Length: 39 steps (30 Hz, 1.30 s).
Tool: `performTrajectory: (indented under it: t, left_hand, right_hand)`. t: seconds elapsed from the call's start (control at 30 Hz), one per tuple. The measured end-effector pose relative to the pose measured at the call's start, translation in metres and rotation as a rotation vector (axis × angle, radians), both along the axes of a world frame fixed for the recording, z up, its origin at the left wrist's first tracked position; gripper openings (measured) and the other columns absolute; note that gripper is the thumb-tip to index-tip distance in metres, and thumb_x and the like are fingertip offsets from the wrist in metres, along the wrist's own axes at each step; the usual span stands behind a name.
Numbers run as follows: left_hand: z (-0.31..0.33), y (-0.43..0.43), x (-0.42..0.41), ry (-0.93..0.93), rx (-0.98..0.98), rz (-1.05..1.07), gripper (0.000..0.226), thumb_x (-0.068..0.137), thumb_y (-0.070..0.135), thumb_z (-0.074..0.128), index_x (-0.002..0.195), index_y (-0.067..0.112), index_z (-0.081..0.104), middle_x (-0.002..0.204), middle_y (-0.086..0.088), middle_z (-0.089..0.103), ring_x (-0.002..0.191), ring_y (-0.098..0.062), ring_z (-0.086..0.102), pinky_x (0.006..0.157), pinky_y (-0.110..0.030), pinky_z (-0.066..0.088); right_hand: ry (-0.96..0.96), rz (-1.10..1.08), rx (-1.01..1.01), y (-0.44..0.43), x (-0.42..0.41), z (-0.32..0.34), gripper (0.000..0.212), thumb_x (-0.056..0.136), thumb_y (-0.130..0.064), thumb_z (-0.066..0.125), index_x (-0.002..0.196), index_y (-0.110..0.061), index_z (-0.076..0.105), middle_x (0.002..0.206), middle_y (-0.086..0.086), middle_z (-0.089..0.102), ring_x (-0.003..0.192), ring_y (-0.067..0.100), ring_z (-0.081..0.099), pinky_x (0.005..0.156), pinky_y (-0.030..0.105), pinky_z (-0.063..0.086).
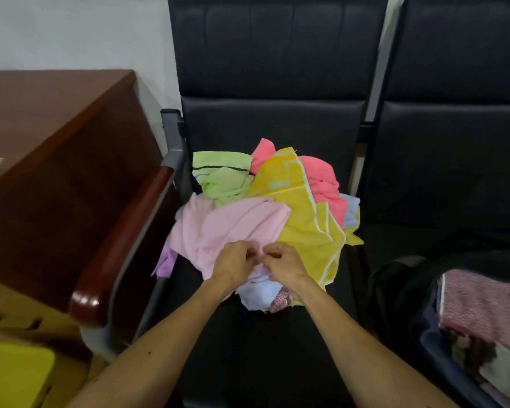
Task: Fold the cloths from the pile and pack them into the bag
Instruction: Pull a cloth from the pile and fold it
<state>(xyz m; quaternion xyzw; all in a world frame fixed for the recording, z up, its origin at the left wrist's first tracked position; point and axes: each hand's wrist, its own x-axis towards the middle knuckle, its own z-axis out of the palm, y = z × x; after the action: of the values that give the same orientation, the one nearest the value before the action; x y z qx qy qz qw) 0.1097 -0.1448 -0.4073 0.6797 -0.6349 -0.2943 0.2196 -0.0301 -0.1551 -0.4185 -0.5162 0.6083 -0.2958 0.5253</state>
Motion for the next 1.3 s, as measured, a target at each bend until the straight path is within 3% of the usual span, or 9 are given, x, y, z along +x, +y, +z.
performTrajectory:
  t: [0.1, 0.27, 0.37, 0.47, 0.57, 0.67, 0.8, 1.1, 1.3]
  left_hand:
    - [0.015, 0.009, 0.008, 0.080, -0.021, -0.069, 0.028, 0.089, 0.007, 0.065, 0.065, 0.022, 0.066, 0.057, 0.005, 0.064, 0.055, -0.007, 0.057, 0.059, -0.033, 0.052]
    - [0.056, 0.034, 0.027, 0.226, -0.065, -0.118, 0.025, 0.088, 0.015, 0.074, 0.064, 0.017, 0.069, 0.054, 0.007, 0.064, 0.050, 0.000, 0.053, 0.055, -0.018, 0.044]
    - [0.095, 0.052, 0.033, 0.272, -0.079, -0.168, 0.024, 0.088, 0.009, 0.073, 0.066, 0.017, 0.069, 0.054, 0.008, 0.065, 0.050, 0.001, 0.055, 0.054, -0.014, 0.043]
    - [0.141, 0.076, 0.035, 0.259, -0.119, -0.228, 0.023, 0.090, 0.008, 0.071, 0.068, 0.014, 0.068, 0.053, 0.009, 0.062, 0.050, 0.001, 0.054, 0.053, -0.012, 0.042]
    - [0.185, 0.098, 0.036, 0.262, -0.192, -0.251, 0.020, 0.091, 0.009, 0.069, 0.072, 0.003, 0.068, 0.055, 0.006, 0.060, 0.049, -0.001, 0.052, 0.050, -0.013, 0.041]
    - [0.230, 0.121, 0.034, 0.271, -0.277, -0.260, 0.023, 0.093, 0.009, 0.067, 0.080, -0.010, 0.066, 0.059, -0.004, 0.060, 0.048, -0.004, 0.052, 0.047, -0.018, 0.042]
    - [0.288, 0.153, 0.028, 0.284, -0.365, -0.310, 0.024, 0.094, 0.015, 0.065, 0.080, -0.004, 0.066, 0.062, -0.010, 0.062, 0.050, -0.006, 0.053, 0.049, -0.019, 0.044]
    - [0.397, 0.215, 0.002, 0.265, -0.618, -0.438, 0.024, 0.099, 0.016, 0.055, 0.077, 0.018, 0.063, 0.060, 0.010, 0.062, 0.051, -0.006, 0.054, 0.051, -0.022, 0.047]
    - [0.441, 0.242, -0.020, 0.286, -0.783, -0.362, 0.028, 0.105, 0.026, 0.044, 0.083, 0.015, 0.055, 0.070, 0.002, 0.057, 0.063, -0.013, 0.059, 0.058, -0.031, 0.055]
  right_hand:
    - [-0.014, 0.004, -0.027, 0.007, 0.000, 0.011, 0.014, 0.093, -0.025, 0.064, 0.107, -0.021, 0.063, 0.105, 0.004, 0.070, 0.090, 0.017, 0.065, 0.084, 0.036, 0.058]
    - [0.029, 0.110, -0.139, 0.029, 0.002, 0.052, 0.028, 0.100, -0.037, 0.053, 0.104, -0.015, 0.069, 0.094, 0.010, 0.073, 0.074, 0.016, 0.063, 0.062, 0.029, 0.051]
    - [0.078, 0.221, -0.220, 0.046, -0.002, 0.087, 0.021, 0.098, -0.032, 0.058, 0.105, -0.021, 0.073, 0.080, -0.008, 0.070, 0.069, 0.005, 0.061, 0.064, 0.024, 0.048]
    - [0.044, 0.309, -0.278, 0.072, -0.007, 0.134, 0.023, 0.098, -0.029, 0.060, 0.080, -0.020, 0.071, 0.060, -0.009, 0.050, 0.056, 0.007, 0.042, 0.057, 0.029, 0.034]
    - [-0.015, 0.363, -0.314, 0.095, -0.016, 0.178, 0.019, 0.098, -0.022, 0.060, 0.097, -0.009, 0.074, 0.065, -0.013, 0.058, 0.062, 0.002, 0.048, 0.059, 0.019, 0.038]
    - [-0.038, 0.384, -0.402, 0.121, -0.022, 0.216, 0.018, 0.094, -0.019, 0.066, 0.108, -0.009, 0.073, 0.078, 0.003, 0.059, 0.071, 0.012, 0.048, 0.056, 0.015, 0.036]
    - [-0.018, 0.381, -0.602, 0.155, -0.028, 0.268, 0.014, 0.093, -0.008, 0.065, 0.102, -0.004, 0.075, 0.073, -0.009, 0.068, 0.063, -0.005, 0.054, 0.062, 0.010, 0.040]
    - [0.004, 0.330, -0.868, 0.231, -0.050, 0.374, 0.012, 0.093, -0.015, 0.065, 0.098, -0.013, 0.076, 0.089, 0.001, 0.074, 0.080, 0.007, 0.067, 0.072, 0.019, 0.054]
    - [0.201, 0.236, -0.919, 0.256, -0.053, 0.379, 0.012, 0.083, -0.020, 0.069, 0.095, -0.017, 0.069, 0.086, 0.001, 0.071, 0.082, 0.022, 0.068, 0.074, 0.045, 0.058]
